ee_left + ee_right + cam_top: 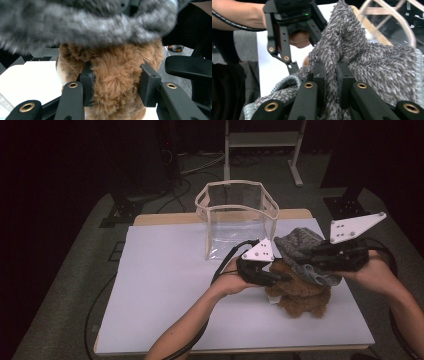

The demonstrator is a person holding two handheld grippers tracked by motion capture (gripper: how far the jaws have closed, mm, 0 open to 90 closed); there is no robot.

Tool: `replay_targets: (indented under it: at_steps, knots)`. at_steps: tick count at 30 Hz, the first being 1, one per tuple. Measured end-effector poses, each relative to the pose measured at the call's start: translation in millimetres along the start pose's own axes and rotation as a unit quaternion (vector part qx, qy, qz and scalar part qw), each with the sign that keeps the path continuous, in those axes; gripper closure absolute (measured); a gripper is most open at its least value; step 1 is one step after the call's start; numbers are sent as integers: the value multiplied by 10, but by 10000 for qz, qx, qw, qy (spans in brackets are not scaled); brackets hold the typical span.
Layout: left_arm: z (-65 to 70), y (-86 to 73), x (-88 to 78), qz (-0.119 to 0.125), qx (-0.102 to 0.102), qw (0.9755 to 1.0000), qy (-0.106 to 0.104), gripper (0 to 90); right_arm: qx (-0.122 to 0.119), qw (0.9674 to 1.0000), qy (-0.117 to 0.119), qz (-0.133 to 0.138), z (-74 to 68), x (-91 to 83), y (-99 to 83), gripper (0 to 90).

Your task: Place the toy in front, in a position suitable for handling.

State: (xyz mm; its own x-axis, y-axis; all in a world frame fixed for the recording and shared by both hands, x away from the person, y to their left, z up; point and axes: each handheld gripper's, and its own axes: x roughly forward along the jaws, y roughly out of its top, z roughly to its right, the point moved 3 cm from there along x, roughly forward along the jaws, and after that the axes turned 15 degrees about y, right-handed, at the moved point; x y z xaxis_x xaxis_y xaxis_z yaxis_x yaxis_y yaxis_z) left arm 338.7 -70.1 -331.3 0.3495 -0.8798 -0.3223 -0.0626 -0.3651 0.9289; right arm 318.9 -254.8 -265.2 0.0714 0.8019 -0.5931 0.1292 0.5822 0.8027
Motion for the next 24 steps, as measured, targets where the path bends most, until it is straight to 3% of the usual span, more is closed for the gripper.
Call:
replay_targets:
  at_steps: [2, 4, 7, 8, 9, 10, 11, 12, 13, 14, 15, 16, 17, 22, 24]
  knots:
    - [-15, -39, -45, -9, -25, 10000, -9, 556, -100, 9998, 81, -125, -33, 108, 53, 798]
    - [-25, -47, -69, 74, -114, 9999, -46, 569, -165, 9996, 63, -209, -48, 102, 81, 797]
    - [-34, -30, -89, 151, -180, 9997, -97, 617, -203, 9996, -16, -184, -57, 7, 95, 797]
    - [-30, -12, -83, 97, -118, 9998, -120, 643, -171, 9997, -187, -51, -40, -161, 67, 797]
    - [-30, -12, -83, 97, -118, 9998, -120, 643, -171, 9997, -187, -51, -40, -161, 67, 797]
    - [-15, -10, -63, 0, -25, 10000, -91, 643, 56, 9985, -521, 142, 61, -366, -43, 803]
    - [-10, -17, -58, -38, -3, 10000, -84, 636, 261, 9975, -628, 201, 146, -433, -151, 807]
    - [-19, -27, -54, -73, 32, 10000, -23, 602, 500, 9962, -602, 384, 227, -462, -270, 809]
    - [-19, -27, -54, -73, 32, 10000, -23, 552, 500, 9962, -602, 384, 227, -462, -270, 809]
    - [-29, -43, -49, -111, -16, 9999, 20, 552, 665, 9949, -595, 465, 285, -448, -372, 810]
    - [-43, -58, -40, -129, -99, 9999, 51, 491, 702, 9945, -577, 517, 311, -410, -437, 810]
    - [-56, -67, -32, -129, -186, 9997, 83, 435, 716, 9944, -428, 647, 309, -364, -458, 809]
    - [-60, -66, -15, -58, -345, 9994, 55, 340, 569, 9957, -324, 659, 268, -254, -406, 809]
    - [13, -16, 9, -33, -291, 9996, 39, 232, 390, 9982, -166, 431, 218, -41, -246, 808]
    - [29, -4, 13, -119, -222, 9996, 124, 191, 232, 9991, 43, 340, 175, 124, -144, 806]
